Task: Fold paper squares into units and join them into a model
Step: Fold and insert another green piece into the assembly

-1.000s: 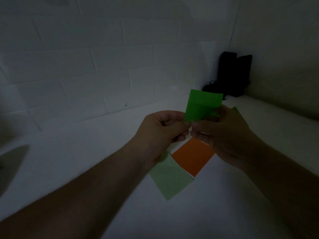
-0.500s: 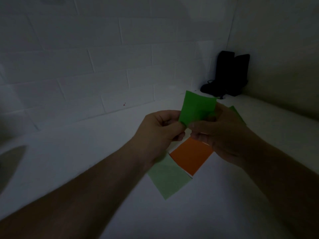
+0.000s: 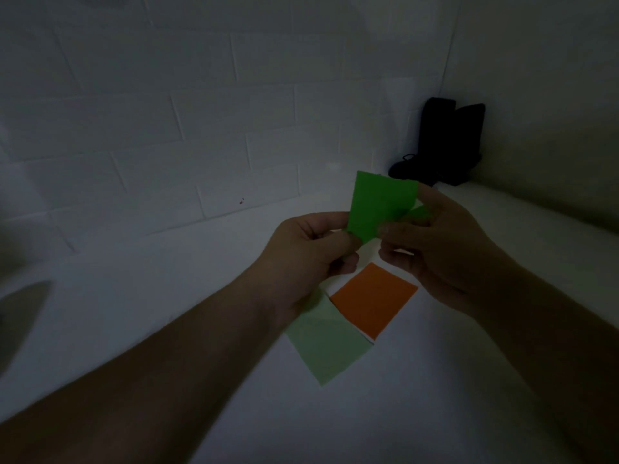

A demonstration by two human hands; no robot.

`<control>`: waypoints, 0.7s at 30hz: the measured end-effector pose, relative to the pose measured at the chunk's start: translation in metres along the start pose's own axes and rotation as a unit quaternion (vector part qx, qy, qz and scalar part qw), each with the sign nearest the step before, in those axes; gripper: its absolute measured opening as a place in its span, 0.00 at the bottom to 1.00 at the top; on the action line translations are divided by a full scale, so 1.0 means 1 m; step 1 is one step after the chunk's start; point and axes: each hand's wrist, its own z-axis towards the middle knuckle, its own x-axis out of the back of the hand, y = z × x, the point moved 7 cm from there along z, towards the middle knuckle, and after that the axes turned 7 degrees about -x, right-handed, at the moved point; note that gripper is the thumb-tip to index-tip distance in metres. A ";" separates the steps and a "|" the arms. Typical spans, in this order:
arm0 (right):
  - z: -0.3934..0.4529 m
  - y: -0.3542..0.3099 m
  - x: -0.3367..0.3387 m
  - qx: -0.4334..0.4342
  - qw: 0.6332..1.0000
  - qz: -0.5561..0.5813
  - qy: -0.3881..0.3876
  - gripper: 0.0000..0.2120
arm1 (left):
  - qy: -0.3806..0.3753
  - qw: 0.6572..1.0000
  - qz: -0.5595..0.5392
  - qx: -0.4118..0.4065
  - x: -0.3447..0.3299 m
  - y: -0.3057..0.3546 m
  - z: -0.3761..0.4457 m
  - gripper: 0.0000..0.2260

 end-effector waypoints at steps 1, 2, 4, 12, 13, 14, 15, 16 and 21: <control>0.000 0.000 0.000 -0.001 1.000 -0.003 -0.001 0.29 | 0.000 1.000 -0.001 -0.001 0.000 0.000 0.000 0.12; 0.001 0.001 0.000 -0.004 1.000 -0.005 -0.005 0.30 | 0.001 1.000 -0.001 -0.002 0.000 0.000 0.000 0.12; 0.002 0.001 0.001 -0.008 1.000 0.000 -0.008 0.35 | 0.005 1.000 0.001 -0.001 0.002 0.000 0.000 0.12; 0.001 -0.003 0.006 -0.003 1.000 0.025 0.013 0.39 | 0.004 1.000 -0.002 0.003 0.003 0.000 0.001 0.12; 0.002 -0.004 0.007 0.001 0.999 0.028 0.017 0.37 | 0.004 1.000 -0.001 0.005 0.003 0.000 0.001 0.12; 0.002 -0.004 0.007 0.001 0.999 0.033 0.017 0.36 | 0.005 1.000 -0.001 0.006 0.003 -0.001 0.001 0.12; 0.002 -0.005 0.006 0.001 0.999 0.039 0.015 0.35 | 0.007 1.000 -0.002 0.007 0.003 -0.001 0.001 0.12; 0.001 -0.005 0.005 -0.002 0.999 0.043 0.013 0.35 | 0.008 1.000 -0.003 0.007 0.004 -0.001 0.000 0.12; 0.001 -0.005 0.009 -0.002 0.998 0.055 0.041 0.33 | 0.009 1.000 -0.006 0.013 0.004 -0.001 0.000 0.12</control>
